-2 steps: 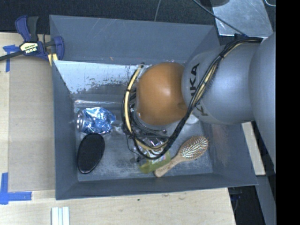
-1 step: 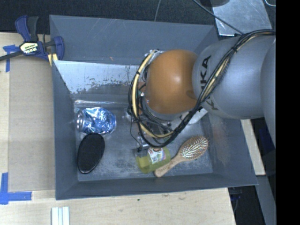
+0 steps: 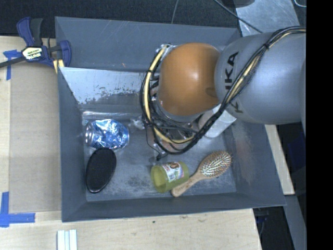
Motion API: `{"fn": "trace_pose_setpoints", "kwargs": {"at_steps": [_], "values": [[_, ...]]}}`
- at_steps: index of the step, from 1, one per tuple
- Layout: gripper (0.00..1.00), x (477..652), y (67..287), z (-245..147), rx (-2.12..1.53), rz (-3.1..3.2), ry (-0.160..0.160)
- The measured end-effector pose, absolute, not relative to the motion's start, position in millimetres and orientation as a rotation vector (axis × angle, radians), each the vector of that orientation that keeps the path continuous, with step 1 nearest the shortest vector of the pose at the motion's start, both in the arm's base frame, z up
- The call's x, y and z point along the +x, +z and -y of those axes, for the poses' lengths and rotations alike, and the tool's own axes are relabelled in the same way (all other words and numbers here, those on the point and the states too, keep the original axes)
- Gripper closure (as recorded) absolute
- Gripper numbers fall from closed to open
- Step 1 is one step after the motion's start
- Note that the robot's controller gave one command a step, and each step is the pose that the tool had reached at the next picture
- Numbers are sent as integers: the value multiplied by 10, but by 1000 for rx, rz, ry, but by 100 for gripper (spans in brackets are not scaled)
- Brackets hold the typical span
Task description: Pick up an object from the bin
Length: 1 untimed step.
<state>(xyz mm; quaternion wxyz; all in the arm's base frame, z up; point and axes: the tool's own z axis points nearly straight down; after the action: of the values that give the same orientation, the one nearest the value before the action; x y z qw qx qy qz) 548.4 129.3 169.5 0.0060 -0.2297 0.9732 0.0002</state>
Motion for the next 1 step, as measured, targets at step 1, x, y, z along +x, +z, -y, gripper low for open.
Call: {"fn": "trace_pose_setpoints", "kwargs": {"at_steps": [1], "values": [[0,6215,1374,-762,-889,-2995,-5]]}}
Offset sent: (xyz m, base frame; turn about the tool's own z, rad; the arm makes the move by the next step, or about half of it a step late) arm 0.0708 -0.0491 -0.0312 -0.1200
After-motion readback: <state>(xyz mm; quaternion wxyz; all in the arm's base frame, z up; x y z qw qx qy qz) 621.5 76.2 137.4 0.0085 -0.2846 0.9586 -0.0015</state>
